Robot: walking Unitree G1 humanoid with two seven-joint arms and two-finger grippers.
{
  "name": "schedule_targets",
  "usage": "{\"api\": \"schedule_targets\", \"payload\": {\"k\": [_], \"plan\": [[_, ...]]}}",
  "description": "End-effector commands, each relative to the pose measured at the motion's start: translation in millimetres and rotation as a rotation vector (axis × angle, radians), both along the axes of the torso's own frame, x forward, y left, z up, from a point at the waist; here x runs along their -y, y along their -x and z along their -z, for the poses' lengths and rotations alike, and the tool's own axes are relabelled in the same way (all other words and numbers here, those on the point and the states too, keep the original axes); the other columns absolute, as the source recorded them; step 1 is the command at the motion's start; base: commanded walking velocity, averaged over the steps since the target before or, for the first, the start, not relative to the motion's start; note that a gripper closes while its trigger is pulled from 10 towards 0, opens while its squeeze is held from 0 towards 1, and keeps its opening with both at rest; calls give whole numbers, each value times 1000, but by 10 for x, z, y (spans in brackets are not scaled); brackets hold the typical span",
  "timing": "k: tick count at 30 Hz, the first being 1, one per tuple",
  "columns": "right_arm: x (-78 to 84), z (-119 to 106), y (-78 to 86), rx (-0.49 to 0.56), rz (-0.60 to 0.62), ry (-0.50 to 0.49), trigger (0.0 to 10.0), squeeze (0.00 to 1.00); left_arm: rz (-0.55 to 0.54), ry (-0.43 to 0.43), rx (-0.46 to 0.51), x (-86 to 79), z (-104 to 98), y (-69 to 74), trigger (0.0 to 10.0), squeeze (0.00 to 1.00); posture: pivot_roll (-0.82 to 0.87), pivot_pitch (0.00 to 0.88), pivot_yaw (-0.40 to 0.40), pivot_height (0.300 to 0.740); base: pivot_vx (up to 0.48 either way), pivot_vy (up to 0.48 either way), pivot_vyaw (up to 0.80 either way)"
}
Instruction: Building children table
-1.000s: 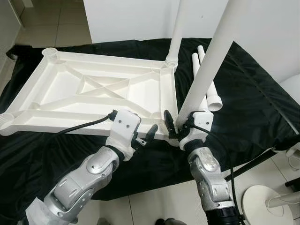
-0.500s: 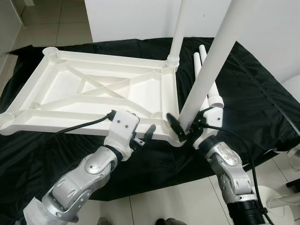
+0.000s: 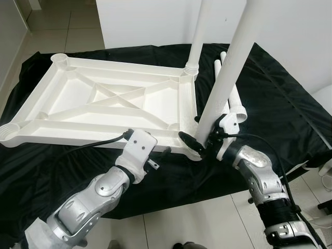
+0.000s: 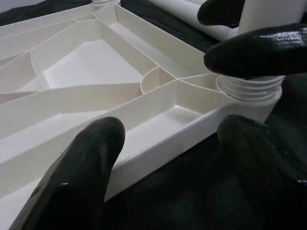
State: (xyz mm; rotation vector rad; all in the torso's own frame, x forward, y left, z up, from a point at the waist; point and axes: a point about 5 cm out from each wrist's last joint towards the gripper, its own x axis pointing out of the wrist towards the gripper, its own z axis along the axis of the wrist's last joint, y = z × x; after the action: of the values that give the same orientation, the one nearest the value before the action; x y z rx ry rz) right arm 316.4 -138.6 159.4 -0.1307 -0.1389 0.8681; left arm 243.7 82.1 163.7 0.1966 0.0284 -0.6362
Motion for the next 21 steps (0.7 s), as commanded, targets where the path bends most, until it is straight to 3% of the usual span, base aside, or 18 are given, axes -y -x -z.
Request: {"api": "schedule_targets", "payload": {"k": [1, 2, 3, 5, 6, 13, 14, 15, 21], "plan": [[-16, 28, -7, -7, -26, 23, 10000, 0, 367, -20, -75, 124, 24, 154, 10000, 0, 16, 77, -20, 740, 0, 0, 0], [-16, 44, -13, -13, -36, 30, 8235, 0, 376, -18, -74, 121, 11, 163, 10000, 0, 16, 77, -20, 740, 0, 0, 0], [-3, 60, -23, -16, -45, 34, 2980, 0, 389, -17, -75, 118, 3, 171, 10000, 0, 20, 70, -26, 740, 0, 0, 0], [-3, 60, -23, -16, -45, 34, 2980, 0, 389, -17, -75, 118, 3, 171, 10000, 0, 20, 70, -26, 740, 0, 0, 0], [24, 84, -28, -31, -57, 31, 0, 0, 413, -8, -84, 104, -15, 187, 10000, 0, 20, 68, -26, 740, 0, 0, 0], [77, 138, -24, -47, -43, 40, 0, 0, 454, 30, -97, 97, -83, 206, 10000, 0, 14, 58, -27, 740, 0, 0, 0], [88, 151, -25, -52, -28, 40, 6196, 0, 462, 39, -100, 103, -95, 211, 10000, 0, 14, 58, -27, 740, 0, 0, 0], [95, 162, -28, -61, -19, 36, 10000, 0, 465, 46, -105, 109, -100, 214, 10000, 0, 14, 58, -27, 740, 0, 0, 0], [81, 200, -18, -89, 26, 10, 10000, 0, 457, 53, -93, 114, -121, 208, 10000, 0, 11, 63, -30, 740, 0, 0, 0]]}}
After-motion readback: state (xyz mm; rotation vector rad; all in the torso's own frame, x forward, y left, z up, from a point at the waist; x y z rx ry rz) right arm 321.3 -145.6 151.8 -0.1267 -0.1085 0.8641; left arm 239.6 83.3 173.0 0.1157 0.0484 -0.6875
